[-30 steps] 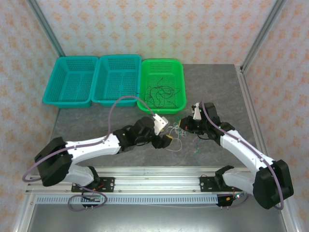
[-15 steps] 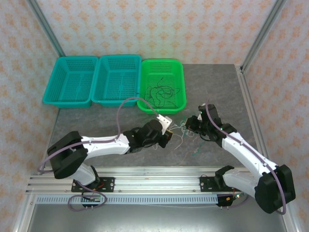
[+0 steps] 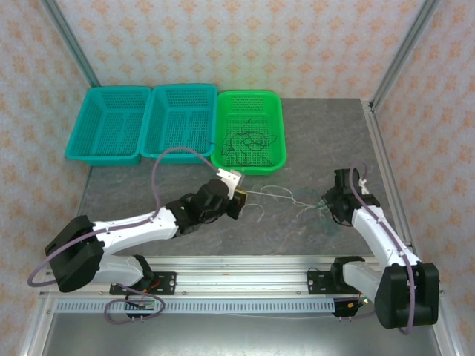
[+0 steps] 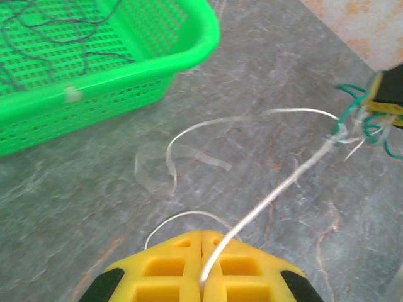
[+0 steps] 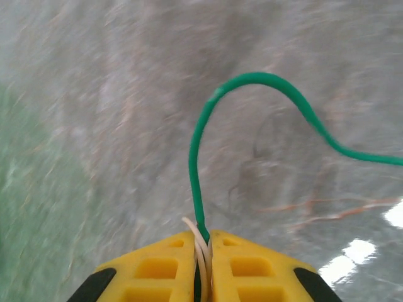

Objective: Untangle the cables

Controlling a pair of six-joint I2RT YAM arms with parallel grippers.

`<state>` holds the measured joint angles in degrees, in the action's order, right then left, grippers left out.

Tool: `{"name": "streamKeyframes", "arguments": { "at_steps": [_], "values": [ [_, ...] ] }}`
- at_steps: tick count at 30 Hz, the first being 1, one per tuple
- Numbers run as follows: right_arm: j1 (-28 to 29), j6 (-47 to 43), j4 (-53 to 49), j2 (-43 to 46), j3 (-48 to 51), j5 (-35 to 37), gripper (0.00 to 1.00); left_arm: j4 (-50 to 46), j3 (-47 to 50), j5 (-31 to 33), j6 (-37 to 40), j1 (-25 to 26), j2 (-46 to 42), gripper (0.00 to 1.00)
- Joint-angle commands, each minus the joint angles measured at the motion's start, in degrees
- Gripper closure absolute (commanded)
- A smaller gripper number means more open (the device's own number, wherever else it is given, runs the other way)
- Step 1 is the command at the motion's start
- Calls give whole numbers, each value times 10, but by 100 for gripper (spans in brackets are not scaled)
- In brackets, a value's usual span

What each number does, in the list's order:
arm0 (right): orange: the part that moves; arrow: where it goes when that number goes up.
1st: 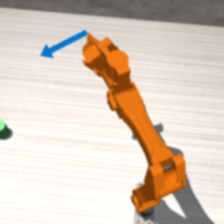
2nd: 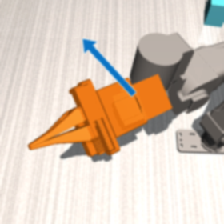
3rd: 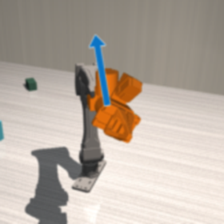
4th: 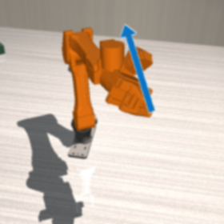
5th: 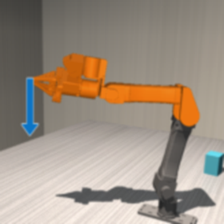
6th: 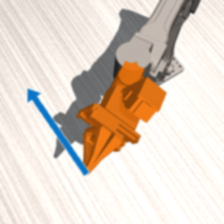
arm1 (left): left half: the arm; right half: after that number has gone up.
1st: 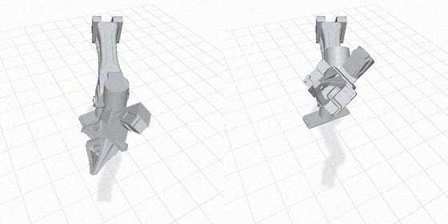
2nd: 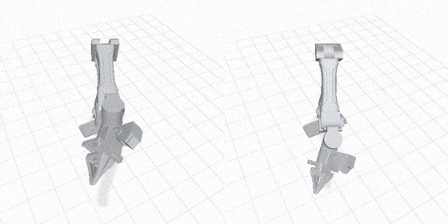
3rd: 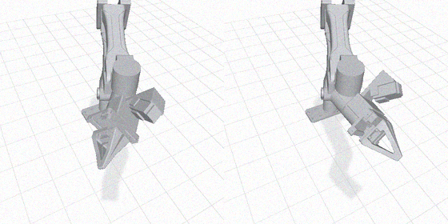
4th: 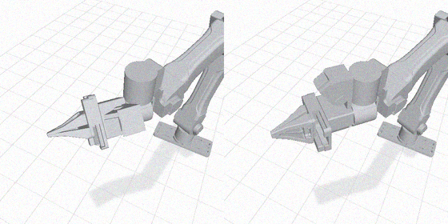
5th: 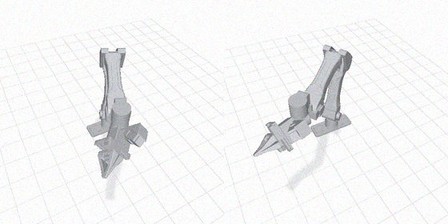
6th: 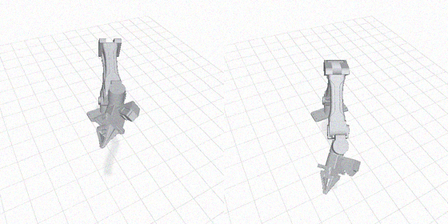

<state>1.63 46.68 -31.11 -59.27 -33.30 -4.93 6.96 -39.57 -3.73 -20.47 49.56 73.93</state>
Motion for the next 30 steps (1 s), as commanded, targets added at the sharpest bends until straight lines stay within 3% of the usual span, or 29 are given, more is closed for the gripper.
{"name": "streamKeyframes", "arguments": {
  "at_steps": [1, 5, 14, 18, 21, 23, 25, 26, 28, 30],
  "values": [
    [-59, 33, -52, 10, 11, 50, 88, -41, 23, 44, -23, -30, -46, 100],
    [-87, 37, -50, 10, 15, 38, 89, -70, 44, 56, -45, -64, -92, 100],
    [-88, 55, -45, 25, 25, 50, 95, -142, 88, 77, -67, -110, -183, 100],
    [-88, 78, -73, 47, 22, 94, 97, -231, 85, 162, -96, -131, -196, 100],
    [-88, 48, -5, 74, 45, 26, 96, -230, 83, 136, -85, -138, -191, 100],
    [-86, 8, 103, 80, 74, -98, 89, -193, 89, 91, -79, -138, -189, 100],
    [-63, -33, 199, 61, 90, -220, 71, -166, 93, 68, -81, -138, -190, 100],
    [-42, -53, 199, 48, 80, -233, 65, -162, 91, 67, -81, -138, -190, 100],
    [12, -108, 124, 19, 32, -183, 45, -165, 81, 69, -77, -138, -191, 100],
    [39, -152, 64, 9, -7, -143, 33, -173, 65, 62, -70, -138, -193, 100]
  ]
}}
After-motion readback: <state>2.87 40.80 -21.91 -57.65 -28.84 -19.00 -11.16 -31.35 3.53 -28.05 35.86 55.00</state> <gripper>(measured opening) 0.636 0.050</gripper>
